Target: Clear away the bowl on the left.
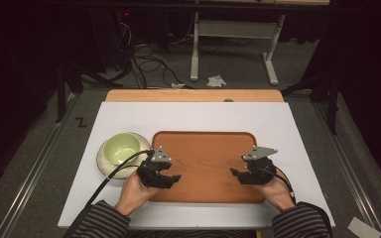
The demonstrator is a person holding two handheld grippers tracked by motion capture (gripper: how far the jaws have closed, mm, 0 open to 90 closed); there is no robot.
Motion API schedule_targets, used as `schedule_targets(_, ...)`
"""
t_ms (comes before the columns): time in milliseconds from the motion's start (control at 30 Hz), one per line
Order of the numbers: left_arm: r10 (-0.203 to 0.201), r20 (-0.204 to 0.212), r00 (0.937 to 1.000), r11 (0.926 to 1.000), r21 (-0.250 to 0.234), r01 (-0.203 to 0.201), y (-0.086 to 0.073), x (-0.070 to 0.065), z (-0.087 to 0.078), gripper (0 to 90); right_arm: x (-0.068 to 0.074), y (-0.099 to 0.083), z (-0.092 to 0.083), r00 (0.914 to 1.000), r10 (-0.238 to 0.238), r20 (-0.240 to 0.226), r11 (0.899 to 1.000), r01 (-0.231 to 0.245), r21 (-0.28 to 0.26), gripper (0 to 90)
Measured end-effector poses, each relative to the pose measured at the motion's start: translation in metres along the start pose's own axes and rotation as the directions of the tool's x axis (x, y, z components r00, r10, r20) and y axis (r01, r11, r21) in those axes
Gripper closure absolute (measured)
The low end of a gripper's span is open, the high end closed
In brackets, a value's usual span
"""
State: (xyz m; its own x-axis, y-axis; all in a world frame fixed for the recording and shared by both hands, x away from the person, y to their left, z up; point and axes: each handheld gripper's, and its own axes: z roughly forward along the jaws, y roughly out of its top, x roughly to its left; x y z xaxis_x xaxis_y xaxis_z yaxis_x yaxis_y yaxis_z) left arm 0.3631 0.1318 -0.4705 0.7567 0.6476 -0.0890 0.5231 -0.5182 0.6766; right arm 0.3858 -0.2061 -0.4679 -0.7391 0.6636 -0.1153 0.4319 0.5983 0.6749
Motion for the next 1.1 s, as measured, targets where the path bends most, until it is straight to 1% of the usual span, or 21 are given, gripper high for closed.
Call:
schedule_targets(133,-0.004,-0.007,1.0000,1.0000,-0.003,0.004,0.000,0.000,-0.001,40.6,0.001,0.000,-0.002,1.0000,-0.002,-0.001,1.000,0.002,0.006,38.9)
schedule_targets(233,-0.004,-0.014,0.9999,1.0000,-0.003,0.004,0.000,0.000,-0.002,39.9,0.002,0.000,-0.001,1.0000,-0.007,0.001,1.000,0.007,-0.005,38.7)
schedule_targets(267,-0.003,-0.016,0.9999,1.0000,-0.004,0.003,0.000,0.000,-0.003,39.1,0.003,0.000,-0.001,1.0000,-0.008,0.000,1.000,0.008,0.006,38.6)
schedule_targets(367,-0.006,-0.033,0.9994,0.9999,-0.008,0.005,0.001,0.001,-0.005,37.7,0.003,0.000,-0.001,1.0000,-0.009,0.001,1.000,0.009,0.003,38.6)
schedule_targets(500,0.002,-0.035,0.9994,1.0000,0.000,-0.002,0.000,0.000,-0.004,39.3,0.003,0.000,-0.001,1.0000,0.000,-0.003,1.000,0.000,0.006,39.5)
schedule_targets(600,0.002,-0.038,0.9993,1.0000,-0.008,-0.002,0.000,0.000,-0.005,39.7,0.003,0.000,-0.001,1.0000,-0.006,-0.003,1.000,0.006,0.007,39.5)
schedule_targets(767,0.011,-0.062,0.9980,0.9995,-0.028,-0.013,0.001,0.002,-0.011,39.9,0.003,0.001,0.000,0.9999,-0.009,-0.007,1.000,0.009,0.012,39.7)
schedule_targets(867,0.009,-0.067,0.9977,0.9995,-0.028,-0.011,0.001,0.002,-0.013,40.4,0.004,0.001,0.001,0.9999,-0.011,-0.005,1.000,0.011,0.013,40.1)
schedule_targets(933,0.013,-0.080,0.9968,0.9996,-0.023,-0.014,0.001,0.004,-0.014,40.6,0.004,0.001,0.001,0.9999,-0.010,-0.007,1.000,0.010,0.013,40.2)
schedule_targets(1100,0.007,-0.089,0.9960,0.9994,-0.034,-0.010,0.002,0.007,-0.018,40.9,0.004,0.001,0.001,0.9999,-0.009,-0.006,1.000,0.009,0.011,40.2)
